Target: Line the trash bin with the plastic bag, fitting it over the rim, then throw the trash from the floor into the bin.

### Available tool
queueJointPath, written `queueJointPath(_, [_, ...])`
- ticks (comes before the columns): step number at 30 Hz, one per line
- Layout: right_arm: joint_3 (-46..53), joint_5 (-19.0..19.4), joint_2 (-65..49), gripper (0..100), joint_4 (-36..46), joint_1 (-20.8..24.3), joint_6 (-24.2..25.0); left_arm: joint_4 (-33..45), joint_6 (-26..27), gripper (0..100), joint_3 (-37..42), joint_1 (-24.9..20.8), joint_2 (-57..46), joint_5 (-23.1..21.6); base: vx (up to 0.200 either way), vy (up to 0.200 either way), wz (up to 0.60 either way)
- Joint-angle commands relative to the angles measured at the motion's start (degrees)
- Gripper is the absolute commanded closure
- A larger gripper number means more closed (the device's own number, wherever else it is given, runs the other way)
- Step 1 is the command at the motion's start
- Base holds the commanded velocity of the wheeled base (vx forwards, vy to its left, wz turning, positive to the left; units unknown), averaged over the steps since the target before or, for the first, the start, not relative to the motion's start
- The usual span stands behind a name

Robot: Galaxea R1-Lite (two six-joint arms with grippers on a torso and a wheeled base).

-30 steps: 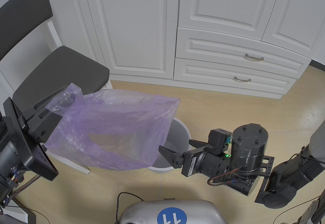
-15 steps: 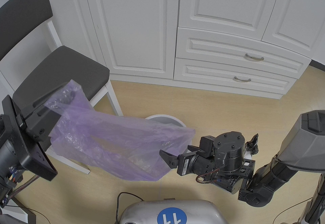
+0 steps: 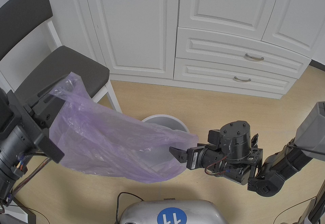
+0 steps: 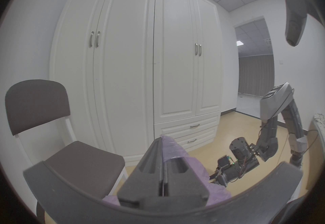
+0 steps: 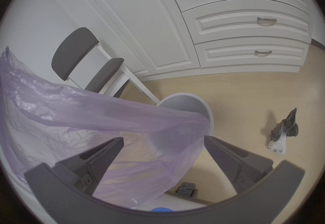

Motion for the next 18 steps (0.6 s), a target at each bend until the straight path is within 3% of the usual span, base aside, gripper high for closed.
queueJointPath(1, [-1.9,0.2,-2.7,0,2.9,-0.1,0.8,-0.1,0.4,100,-1.2,0.1,2.3,2.2,0.000,0.000,0.00])
queueJointPath(2, [-4.7,0.2,-2.7,0,8.3,-0.1,3.7,-0.2,0.4,100,-1.9,0.1,2.5,3.7,0.000,0.000,0.00])
queueJointPath(5, [-7.8,0.2,-2.7,0,13.7,0.1,7.1,-1.2,0.4,100,-2.3,0.1,2.6,4.2,0.000,0.000,0.00])
queueJointPath(10, [-12.7,0.3,-1.9,0,22.6,0.7,12.0,-3.6,0.5,100,-3.7,0.3,3.3,8.7,0.000,0.000,0.00])
queueJointPath(18, [-14.8,0.5,0.2,0,24.3,2.1,15.9,-5.5,0.5,100,-4.5,0.3,3.3,9.5,0.000,0.000,0.00])
